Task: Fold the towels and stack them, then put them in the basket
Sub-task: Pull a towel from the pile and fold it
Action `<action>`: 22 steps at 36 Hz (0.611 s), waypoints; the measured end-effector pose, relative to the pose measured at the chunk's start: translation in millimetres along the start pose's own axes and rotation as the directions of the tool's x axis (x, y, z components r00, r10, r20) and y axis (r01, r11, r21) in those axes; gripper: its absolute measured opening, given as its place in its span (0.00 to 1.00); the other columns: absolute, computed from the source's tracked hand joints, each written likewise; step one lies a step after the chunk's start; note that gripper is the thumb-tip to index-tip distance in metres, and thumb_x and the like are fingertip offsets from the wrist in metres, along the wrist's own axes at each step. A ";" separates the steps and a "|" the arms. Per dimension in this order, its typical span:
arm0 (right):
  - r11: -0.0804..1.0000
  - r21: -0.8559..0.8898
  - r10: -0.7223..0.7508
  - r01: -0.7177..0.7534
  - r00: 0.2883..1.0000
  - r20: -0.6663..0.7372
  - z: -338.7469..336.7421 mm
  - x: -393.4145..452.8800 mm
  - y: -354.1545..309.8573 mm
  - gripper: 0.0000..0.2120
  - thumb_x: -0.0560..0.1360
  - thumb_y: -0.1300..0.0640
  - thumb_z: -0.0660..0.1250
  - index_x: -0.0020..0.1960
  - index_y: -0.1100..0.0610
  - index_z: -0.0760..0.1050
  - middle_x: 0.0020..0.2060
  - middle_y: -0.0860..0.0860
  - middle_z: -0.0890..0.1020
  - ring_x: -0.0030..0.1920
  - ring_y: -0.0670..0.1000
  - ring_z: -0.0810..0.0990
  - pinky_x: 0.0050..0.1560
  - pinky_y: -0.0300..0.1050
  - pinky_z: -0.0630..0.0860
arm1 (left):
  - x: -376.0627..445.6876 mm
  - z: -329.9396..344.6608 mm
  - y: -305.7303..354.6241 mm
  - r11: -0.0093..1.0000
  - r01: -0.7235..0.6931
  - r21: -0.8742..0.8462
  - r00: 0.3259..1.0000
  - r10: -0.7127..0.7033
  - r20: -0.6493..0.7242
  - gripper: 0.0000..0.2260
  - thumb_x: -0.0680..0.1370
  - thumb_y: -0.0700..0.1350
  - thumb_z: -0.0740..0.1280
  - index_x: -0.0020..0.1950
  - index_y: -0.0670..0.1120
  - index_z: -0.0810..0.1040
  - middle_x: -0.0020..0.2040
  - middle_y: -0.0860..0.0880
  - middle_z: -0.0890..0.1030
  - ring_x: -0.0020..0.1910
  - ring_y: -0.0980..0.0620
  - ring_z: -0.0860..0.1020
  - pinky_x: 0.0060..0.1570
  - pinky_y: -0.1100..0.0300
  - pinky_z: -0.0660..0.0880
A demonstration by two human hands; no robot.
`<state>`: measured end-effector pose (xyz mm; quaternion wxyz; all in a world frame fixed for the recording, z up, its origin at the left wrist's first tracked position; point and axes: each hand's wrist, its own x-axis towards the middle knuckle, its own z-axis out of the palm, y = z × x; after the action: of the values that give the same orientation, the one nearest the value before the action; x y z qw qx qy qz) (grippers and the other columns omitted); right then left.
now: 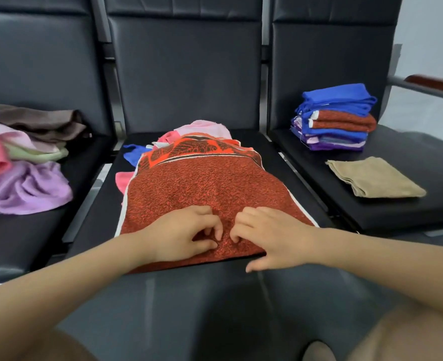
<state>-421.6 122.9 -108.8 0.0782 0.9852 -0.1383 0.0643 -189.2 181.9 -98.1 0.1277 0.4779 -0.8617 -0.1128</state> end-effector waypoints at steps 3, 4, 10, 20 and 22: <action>1.000 0.026 -0.006 0.008 0.998 -0.054 2.5 1.7 3.9 0.15 0.68 0.46 0.70 0.50 0.50 0.71 0.45 0.45 0.73 0.46 0.46 0.68 0.43 0.42 0.71 | -0.1 -0.8 -3.0 1.000 -0.018 -0.022 1.000 0.018 0.008 0.05 0.75 0.50 0.69 0.50 0.55 0.77 0.46 0.57 0.73 0.46 0.61 0.72 0.50 0.60 0.72; 0.997 0.077 0.016 -0.010 0.997 -0.075 1.7 1.9 6.3 0.11 0.70 0.48 0.66 0.49 0.51 0.72 0.44 0.45 0.73 0.45 0.46 0.68 0.43 0.44 0.73 | -0.4 -1.2 -3.6 0.999 -0.021 -0.027 1.000 0.021 0.008 0.05 0.75 0.53 0.68 0.49 0.56 0.77 0.46 0.57 0.73 0.47 0.61 0.72 0.50 0.59 0.72; 0.930 0.340 0.192 -0.143 0.975 -0.116 -1.2 1.6 21.7 0.12 0.77 0.46 0.60 0.47 0.53 0.75 0.42 0.43 0.76 0.44 0.44 0.73 0.46 0.41 0.71 | -2.2 -0.1 -2.1 0.997 0.010 0.075 0.999 -0.007 -0.042 0.21 0.72 0.70 0.55 0.48 0.55 0.73 0.45 0.56 0.72 0.44 0.59 0.71 0.44 0.59 0.70; 0.916 0.313 0.270 -0.250 0.963 -0.020 -19.1 15.5 30.0 0.19 0.73 0.34 0.59 0.49 0.49 0.72 0.35 0.47 0.77 0.36 0.48 0.73 0.39 0.48 0.71 | 1.7 -7.8 -8.8 0.980 0.033 0.195 0.963 0.021 -0.270 0.19 0.75 0.61 0.50 0.42 0.50 0.73 0.40 0.52 0.79 0.42 0.48 0.78 0.38 0.55 0.72; 0.949 0.223 0.219 -0.221 0.975 0.037 -25.9 15.8 32.6 0.19 0.73 0.37 0.66 0.50 0.52 0.74 0.39 0.48 0.78 0.41 0.50 0.75 0.41 0.47 0.68 | 0.5 -12.6 -13.1 0.990 0.053 0.127 0.952 -0.012 -0.306 0.19 0.75 0.61 0.50 0.41 0.50 0.73 0.38 0.52 0.79 0.40 0.47 0.78 0.38 0.53 0.72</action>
<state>-418.5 92.3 -76.7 -0.0428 0.9665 -0.2395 0.0820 -174.9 173.7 -90.4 0.2246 0.5113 -0.8294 0.0180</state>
